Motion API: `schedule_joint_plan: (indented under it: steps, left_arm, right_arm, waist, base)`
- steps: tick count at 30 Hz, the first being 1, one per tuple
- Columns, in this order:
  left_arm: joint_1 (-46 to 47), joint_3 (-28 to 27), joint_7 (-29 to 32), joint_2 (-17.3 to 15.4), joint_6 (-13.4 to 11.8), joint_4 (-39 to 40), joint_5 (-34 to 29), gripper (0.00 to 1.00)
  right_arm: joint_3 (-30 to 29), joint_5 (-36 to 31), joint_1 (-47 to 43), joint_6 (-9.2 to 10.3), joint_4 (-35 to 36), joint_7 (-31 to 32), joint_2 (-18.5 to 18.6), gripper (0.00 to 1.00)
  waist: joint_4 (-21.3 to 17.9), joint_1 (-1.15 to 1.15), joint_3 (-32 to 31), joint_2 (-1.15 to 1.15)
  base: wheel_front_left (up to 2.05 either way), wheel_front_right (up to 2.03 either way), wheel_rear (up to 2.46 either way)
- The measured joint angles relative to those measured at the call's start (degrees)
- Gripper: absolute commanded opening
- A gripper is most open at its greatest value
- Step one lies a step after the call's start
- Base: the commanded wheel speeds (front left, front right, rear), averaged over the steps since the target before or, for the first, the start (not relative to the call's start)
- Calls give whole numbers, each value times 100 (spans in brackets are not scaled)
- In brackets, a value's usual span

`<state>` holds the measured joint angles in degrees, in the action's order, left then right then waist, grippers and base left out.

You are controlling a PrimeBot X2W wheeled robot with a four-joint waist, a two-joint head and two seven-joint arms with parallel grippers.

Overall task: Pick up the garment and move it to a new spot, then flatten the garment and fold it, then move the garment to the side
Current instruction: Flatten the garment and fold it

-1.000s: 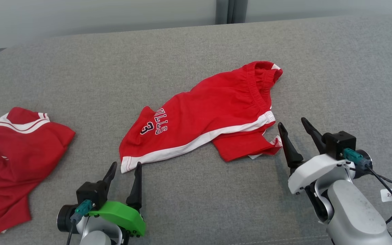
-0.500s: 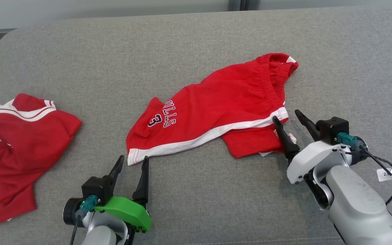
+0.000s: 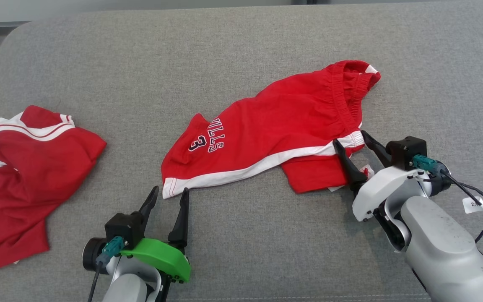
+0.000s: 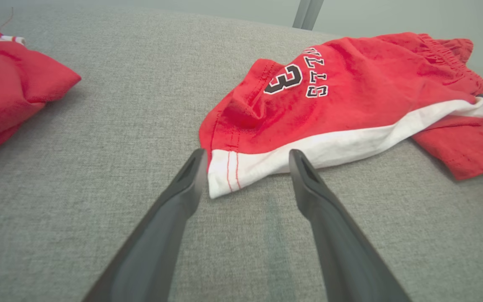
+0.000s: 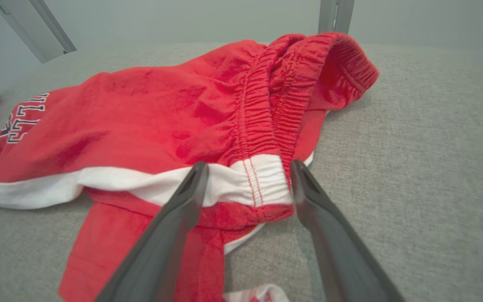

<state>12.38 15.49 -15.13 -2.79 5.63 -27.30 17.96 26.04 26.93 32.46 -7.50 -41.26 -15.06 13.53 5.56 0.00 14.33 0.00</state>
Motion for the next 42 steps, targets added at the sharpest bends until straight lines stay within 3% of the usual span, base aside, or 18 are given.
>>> schedule_joint_plan:
  steps: [13, 17, 36, 37, 38, 39, 40, 42]
  left_arm:
    - [7, 4, 0, 0, 62, 9, 8, 100]
    - [20, 27, 0, 0, 89, -25, 9, 100]
    - [243, -76, -1, 1, 116, -691, 268, 100]
    - [269, -75, -1, 0, 118, -732, 268, 47]
    - [303, -64, -1, -1, 118, -749, 264, 0]
    - [335, -69, 0, -2, 122, -726, 275, 0]
    - [367, -70, 0, -1, 126, -658, 278, 0]
    - [422, -74, 0, 0, 142, -539, 255, 0]
  right_arm:
    - [477, 242, -17, 0, 79, 0, 113, 91]
    - [588, 368, -14, 0, 78, 0, 147, 82]
    - [858, 468, 84, 0, 158, 0, 169, 80]
    - [869, 469, 88, 0, 157, 0, 168, 71]
    - [887, 474, 99, 0, 157, 0, 167, 54]
    - [903, 480, 112, 0, 157, 0, 163, 39]
    - [917, 486, 120, 0, 158, 0, 159, 3]
    - [914, 511, 129, 0, 236, 0, 156, 0]
  waist:
    - [-28, 0, -3, 0]
    - [-33, 0, 8, 0]
    - [-207, 0, 105, 0]
    - [-218, 0, 110, 0]
    - [-228, 0, 114, 0]
    - [-237, 0, 118, 0]
    - [-244, 0, 120, 0]
    - [-250, 0, 108, 0]
  base:
    - [0, 0, 0]
    - [0, 0, 0]
    - [0, 0, 0]
    - [0, 0, 0]
    - [0, 0, 0]
    - [0, 0, 0]
    - [0, 0, 0]
    - [0, 0, 0]
